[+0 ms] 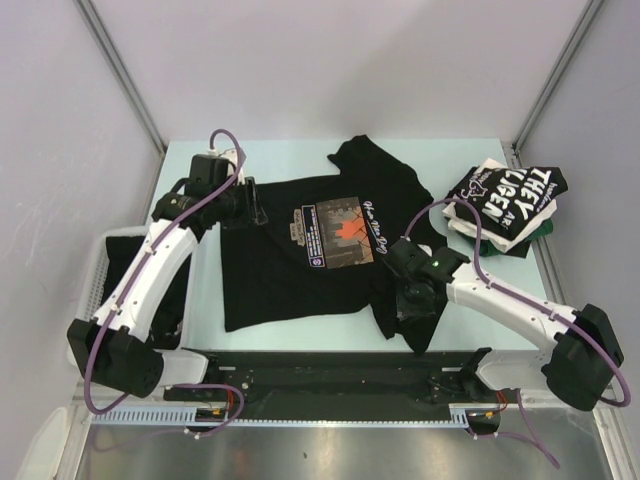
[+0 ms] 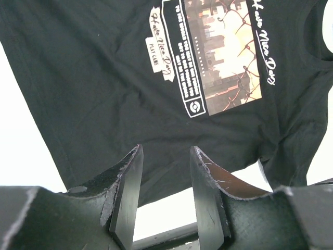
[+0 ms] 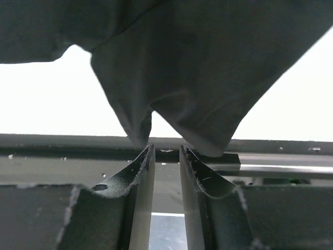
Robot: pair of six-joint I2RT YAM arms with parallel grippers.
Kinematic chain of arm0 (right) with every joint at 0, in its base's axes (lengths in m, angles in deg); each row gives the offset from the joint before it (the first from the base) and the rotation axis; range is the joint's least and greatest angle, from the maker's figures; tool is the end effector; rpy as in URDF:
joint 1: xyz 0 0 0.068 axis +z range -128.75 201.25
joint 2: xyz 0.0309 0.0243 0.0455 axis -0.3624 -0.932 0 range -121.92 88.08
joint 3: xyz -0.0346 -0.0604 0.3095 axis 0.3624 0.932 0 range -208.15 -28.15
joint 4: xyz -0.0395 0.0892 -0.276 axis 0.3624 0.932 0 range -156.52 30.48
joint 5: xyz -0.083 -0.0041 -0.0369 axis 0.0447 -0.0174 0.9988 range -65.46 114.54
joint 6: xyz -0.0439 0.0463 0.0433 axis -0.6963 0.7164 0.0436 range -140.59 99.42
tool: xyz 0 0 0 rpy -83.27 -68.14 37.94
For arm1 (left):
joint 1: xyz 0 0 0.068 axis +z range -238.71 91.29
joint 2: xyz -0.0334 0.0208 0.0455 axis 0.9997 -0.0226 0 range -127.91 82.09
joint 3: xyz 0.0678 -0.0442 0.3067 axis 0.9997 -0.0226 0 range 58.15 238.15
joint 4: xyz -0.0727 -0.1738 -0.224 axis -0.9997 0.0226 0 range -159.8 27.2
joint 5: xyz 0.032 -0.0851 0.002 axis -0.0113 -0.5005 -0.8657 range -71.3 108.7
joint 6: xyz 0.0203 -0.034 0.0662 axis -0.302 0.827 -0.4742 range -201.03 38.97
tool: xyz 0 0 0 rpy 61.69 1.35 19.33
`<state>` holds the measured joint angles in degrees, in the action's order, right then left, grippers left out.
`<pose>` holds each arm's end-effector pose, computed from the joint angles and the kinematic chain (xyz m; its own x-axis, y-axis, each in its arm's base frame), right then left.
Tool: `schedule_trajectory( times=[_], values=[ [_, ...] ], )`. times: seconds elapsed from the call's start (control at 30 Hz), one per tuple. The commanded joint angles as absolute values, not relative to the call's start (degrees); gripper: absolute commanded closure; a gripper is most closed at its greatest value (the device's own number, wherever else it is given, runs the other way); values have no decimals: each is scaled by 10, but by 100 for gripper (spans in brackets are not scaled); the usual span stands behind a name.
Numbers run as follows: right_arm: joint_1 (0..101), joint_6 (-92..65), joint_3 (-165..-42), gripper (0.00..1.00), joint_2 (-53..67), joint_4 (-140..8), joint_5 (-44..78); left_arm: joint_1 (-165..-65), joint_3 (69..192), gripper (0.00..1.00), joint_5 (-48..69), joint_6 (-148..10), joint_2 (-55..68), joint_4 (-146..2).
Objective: Fold and stack the t-shirts
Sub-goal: Grap the side of the flattened tshirt closest away from the robot with both arms
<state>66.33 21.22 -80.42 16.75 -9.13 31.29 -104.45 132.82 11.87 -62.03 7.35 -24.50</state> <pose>0.1721 0.1616 0.2374 -0.9675 -0.0328 -0.2508 -0.0522 0.9961 0.0710 0.3005 -0.0929 0.3728 -0.7615 -0.1212 -0.6367 0.1078 0.9450 -0.3088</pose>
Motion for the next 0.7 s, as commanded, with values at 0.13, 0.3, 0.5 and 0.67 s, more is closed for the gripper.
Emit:
schedule_trajectory(
  times=[0.13,0.3,0.5,0.67],
  values=[
    [662,314,-733,67,232,-74,363,-1069,1380,53,104,-631,46,-248],
    [669,356,-694,65,293,-75,373,-1082,1377,52,108,-633,44,-244],
    [718,409,-669,63,353,-61,415,-1091,1376,51,109,-638,40,-241],
    [752,468,-647,62,391,-47,432,-1097,1377,50,116,-642,40,-237]
  ],
)
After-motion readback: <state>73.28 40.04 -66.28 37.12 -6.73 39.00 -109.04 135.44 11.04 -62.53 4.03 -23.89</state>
